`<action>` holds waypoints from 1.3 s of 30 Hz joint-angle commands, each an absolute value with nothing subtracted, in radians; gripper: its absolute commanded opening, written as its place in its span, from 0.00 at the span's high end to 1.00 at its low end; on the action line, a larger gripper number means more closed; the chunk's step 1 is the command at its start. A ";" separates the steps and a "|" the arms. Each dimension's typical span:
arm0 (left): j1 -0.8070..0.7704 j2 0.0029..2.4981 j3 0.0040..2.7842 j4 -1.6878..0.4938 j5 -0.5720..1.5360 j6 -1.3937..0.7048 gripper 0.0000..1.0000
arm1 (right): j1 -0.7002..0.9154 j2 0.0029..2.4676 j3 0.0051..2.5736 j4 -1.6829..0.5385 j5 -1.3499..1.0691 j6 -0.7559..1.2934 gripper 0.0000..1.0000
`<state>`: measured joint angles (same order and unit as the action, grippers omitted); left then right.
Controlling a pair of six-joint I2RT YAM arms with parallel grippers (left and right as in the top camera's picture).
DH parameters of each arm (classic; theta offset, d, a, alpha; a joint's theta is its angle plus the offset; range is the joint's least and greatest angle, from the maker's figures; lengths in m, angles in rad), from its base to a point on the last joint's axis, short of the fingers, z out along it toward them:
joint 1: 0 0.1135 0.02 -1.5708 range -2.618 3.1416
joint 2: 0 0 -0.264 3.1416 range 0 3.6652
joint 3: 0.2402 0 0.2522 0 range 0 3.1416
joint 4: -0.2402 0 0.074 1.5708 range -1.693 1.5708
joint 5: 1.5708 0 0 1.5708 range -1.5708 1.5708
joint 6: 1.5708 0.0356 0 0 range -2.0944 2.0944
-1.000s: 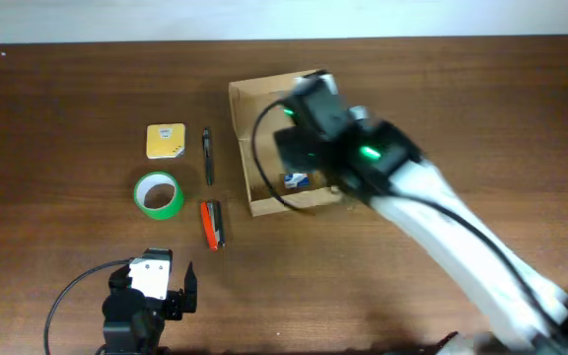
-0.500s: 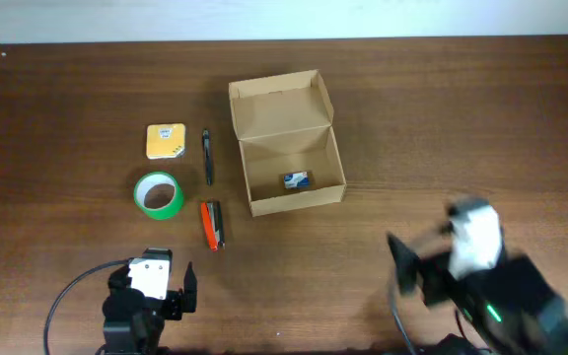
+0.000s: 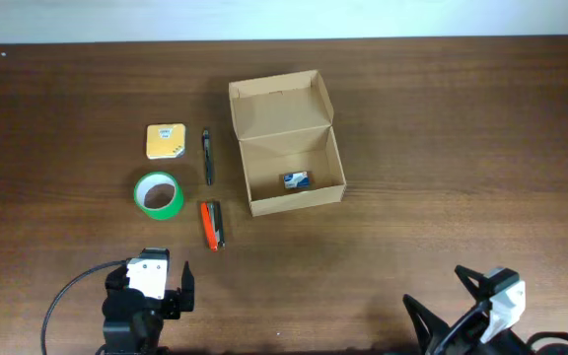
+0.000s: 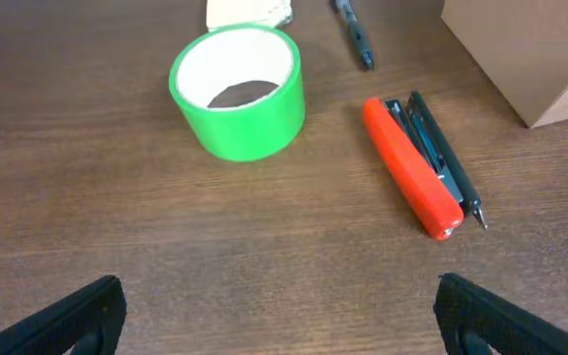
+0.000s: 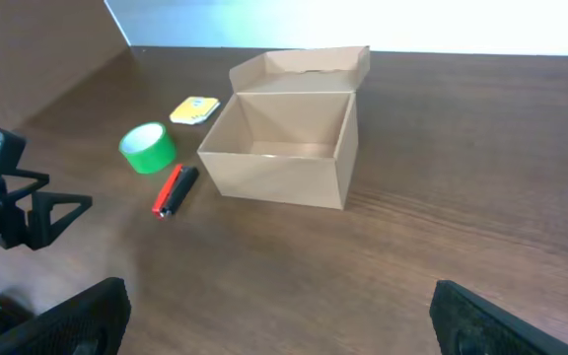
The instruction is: Pack container
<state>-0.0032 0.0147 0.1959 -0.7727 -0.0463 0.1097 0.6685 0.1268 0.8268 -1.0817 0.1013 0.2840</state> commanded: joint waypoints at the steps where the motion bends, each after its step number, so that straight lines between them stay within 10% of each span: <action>1: 0.003 0.005 0.192 -0.765 -0.060 0.122 0.01 | 0.674 0.119 0.799 -1.058 0.082 0.297 0.01; 15: 0.003 0.127 0.387 -0.630 0.234 -0.147 0.00 | 0.674 0.119 0.794 -1.045 0.082 0.296 0.01; 39: 0.003 1.195 1.000 -0.981 0.553 -0.199 0.00 | 0.674 0.119 0.794 -1.067 0.082 0.296 0.01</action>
